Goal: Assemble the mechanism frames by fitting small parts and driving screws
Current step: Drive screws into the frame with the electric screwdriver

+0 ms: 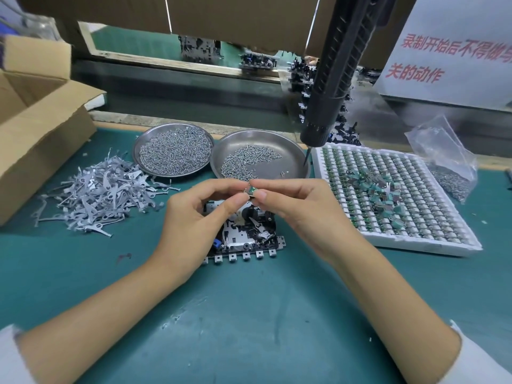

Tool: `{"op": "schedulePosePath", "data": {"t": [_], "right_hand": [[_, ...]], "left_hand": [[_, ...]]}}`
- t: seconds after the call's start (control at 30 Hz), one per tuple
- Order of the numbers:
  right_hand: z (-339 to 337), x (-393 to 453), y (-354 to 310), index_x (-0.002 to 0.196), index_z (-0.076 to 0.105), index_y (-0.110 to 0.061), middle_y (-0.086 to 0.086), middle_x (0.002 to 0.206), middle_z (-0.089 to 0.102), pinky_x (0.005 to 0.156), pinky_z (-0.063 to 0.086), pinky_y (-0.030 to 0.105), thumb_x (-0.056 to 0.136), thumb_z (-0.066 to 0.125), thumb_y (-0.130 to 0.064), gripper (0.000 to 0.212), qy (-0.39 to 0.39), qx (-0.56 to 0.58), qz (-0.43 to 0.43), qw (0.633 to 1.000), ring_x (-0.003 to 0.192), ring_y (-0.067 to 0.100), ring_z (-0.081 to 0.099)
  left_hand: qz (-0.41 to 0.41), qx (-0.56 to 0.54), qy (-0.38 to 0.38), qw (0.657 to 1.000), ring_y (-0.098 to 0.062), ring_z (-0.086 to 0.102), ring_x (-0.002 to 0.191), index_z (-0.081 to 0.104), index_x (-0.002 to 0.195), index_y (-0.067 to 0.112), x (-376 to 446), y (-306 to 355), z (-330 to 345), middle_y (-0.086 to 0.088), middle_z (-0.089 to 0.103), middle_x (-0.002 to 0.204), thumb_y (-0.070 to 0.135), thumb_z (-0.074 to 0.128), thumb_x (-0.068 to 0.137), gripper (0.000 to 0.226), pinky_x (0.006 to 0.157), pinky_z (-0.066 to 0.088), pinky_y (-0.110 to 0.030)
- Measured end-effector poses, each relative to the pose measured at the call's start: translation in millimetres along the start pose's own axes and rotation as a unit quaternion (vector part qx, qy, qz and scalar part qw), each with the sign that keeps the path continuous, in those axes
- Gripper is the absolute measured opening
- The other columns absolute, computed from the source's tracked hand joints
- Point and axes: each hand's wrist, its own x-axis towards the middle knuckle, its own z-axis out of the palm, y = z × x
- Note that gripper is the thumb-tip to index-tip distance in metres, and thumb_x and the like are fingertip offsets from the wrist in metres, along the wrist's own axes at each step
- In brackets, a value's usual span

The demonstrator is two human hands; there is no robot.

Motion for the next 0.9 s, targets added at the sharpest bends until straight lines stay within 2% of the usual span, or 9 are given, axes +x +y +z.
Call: {"op": "schedulePosePath", "data": {"t": [0.3, 0.47, 0.6, 0.73, 0.9], "right_hand": [[1.0, 0.4, 0.5, 0.095, 0.075, -0.012, 0.007, 0.094, 0.075, 0.084, 0.054, 0.023, 0.084, 0.068, -0.005, 0.015, 0.007, 0.012, -0.005, 1.0, 0.093, 0.02, 0.07], [1.7, 0.0, 0.3, 0.093, 0.075, -0.016, 0.006, 0.089, 0.075, 0.076, 0.053, 0.019, 0.085, 0.067, -0.007, 0.015, 0.002, 0.011, -0.012, 1.0, 0.085, 0.015, 0.071], [1.6, -0.4, 0.1, 0.097, 0.074, -0.016, 0.004, 0.087, 0.075, 0.074, 0.054, 0.022, 0.086, 0.068, -0.011, 0.015, -0.005, -0.03, -0.026, 0.999, 0.079, 0.011, 0.069], [0.5, -2.0, -2.4, 0.101, 0.073, -0.016, 0.0, 0.092, 0.075, 0.07, 0.053, 0.02, 0.085, 0.068, -0.012, 0.017, -0.025, -0.082, -0.051, 0.995, 0.077, 0.009, 0.069], [1.1, -3.4, -1.3, 0.1, 0.074, -0.02, -0.004, 0.088, 0.075, 0.069, 0.05, 0.015, 0.086, 0.068, -0.008, 0.02, -0.028, -0.095, -0.073, 0.992, 0.073, 0.005, 0.066]], "left_hand": [[0.0, 0.006, -0.003, 1.0, -0.006, 0.068, 0.085, 0.071, 0.095, 0.021, -0.1, 1.4, 0.1, 0.008, 0.073, 0.09, 0.02, 0.068, 0.078, 0.018, 0.079, 0.052, -0.02], [-0.004, 0.017, -0.009, 1.0, -0.01, 0.068, 0.086, 0.072, 0.097, 0.019, -0.5, 0.3, -0.8, 0.005, 0.074, 0.09, 0.02, 0.068, 0.078, 0.019, 0.081, 0.055, -0.03], [0.001, 0.016, -0.017, 1.0, -0.009, 0.067, 0.087, 0.072, 0.094, 0.021, 0.4, -0.3, -1.5, 0.005, 0.073, 0.089, 0.02, 0.068, 0.079, 0.016, 0.08, 0.052, -0.023], [0.042, 0.052, -0.017, 0.998, -0.01, 0.061, 0.089, 0.071, 0.091, 0.025, 2.6, -1.3, -3.7, 0.0, 0.065, 0.092, 0.019, 0.071, 0.079, 0.013, 0.079, 0.047, -0.017], [0.035, 0.03, -0.019, 0.999, -0.013, 0.061, 0.084, 0.069, 0.091, 0.029, 3.3, -2.0, -4.7, -0.001, 0.063, 0.09, 0.021, 0.073, 0.077, 0.017, 0.075, 0.049, -0.019]]}}
